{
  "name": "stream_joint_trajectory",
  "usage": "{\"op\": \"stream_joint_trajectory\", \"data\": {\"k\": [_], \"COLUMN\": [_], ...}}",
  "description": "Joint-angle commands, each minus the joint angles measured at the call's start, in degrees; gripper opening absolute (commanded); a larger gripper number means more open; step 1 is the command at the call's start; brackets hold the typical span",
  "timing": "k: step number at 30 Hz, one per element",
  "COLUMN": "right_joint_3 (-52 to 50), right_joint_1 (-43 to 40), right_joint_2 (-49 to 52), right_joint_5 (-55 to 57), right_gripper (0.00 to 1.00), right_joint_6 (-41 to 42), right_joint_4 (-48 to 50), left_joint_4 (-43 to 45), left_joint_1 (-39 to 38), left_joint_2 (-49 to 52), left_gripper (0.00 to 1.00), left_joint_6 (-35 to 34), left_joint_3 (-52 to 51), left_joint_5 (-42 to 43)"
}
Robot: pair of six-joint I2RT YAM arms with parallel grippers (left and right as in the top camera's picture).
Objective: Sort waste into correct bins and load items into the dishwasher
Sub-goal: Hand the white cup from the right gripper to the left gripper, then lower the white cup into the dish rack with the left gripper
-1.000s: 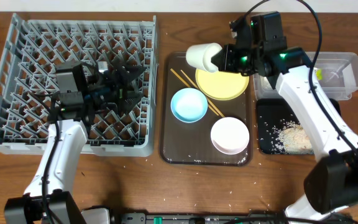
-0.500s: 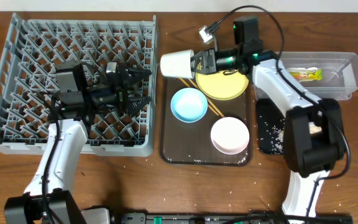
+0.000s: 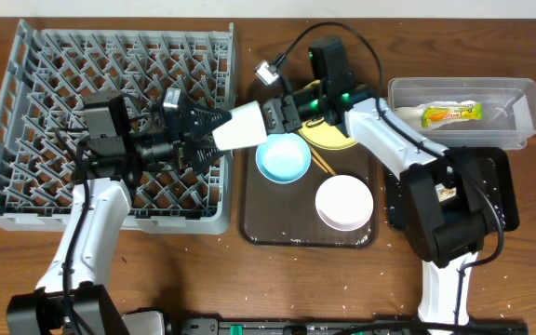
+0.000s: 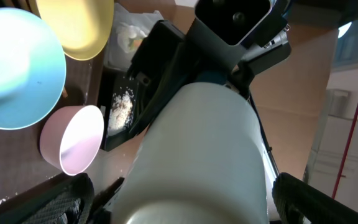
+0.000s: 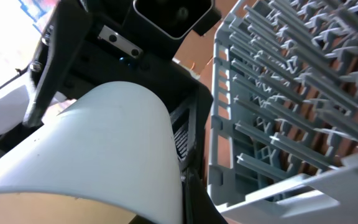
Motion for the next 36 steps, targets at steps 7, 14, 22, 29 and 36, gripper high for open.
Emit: {"op": "stream_joint_trajectory", "data": {"k": [7, 14, 22, 29, 36], "right_joint_3": [0.15, 0.15, 0.15, 0.15, 0.15], "right_joint_1": [1.68, 1.70, 1.66, 0.00, -9.70], "right_joint_2": [0.28, 0.28, 0.28, 0.28, -0.28], "right_joint_5": [0.87, 1.16, 1.53, 1.51, 4.63], "right_gripper": [0.01, 0.01, 0.09, 0.50, 0.99], "right_joint_6": [-0.94, -0.94, -0.92, -0.94, -1.09], "right_joint_4": [0.07, 0.07, 0.07, 0.26, -0.96], "left_joint_4": [0.09, 0.09, 0.07, 0.13, 0.70], "left_joint_1": [0.13, 0.13, 0.13, 0.17, 1.79], "left_joint_2": [0.00, 0.00, 0.00, 0.00, 0.00], "left_gripper": [0.82, 0.67, 0.35, 0.27, 0.12], "left_joint_6": [2.99, 4.24, 4.22, 4.46, 7.45], "left_joint_3": [0.83, 0.83, 0.83, 0.83, 0.83], "left_joint_5": [3.43, 4.44, 4.42, 4.39, -2.82]}}
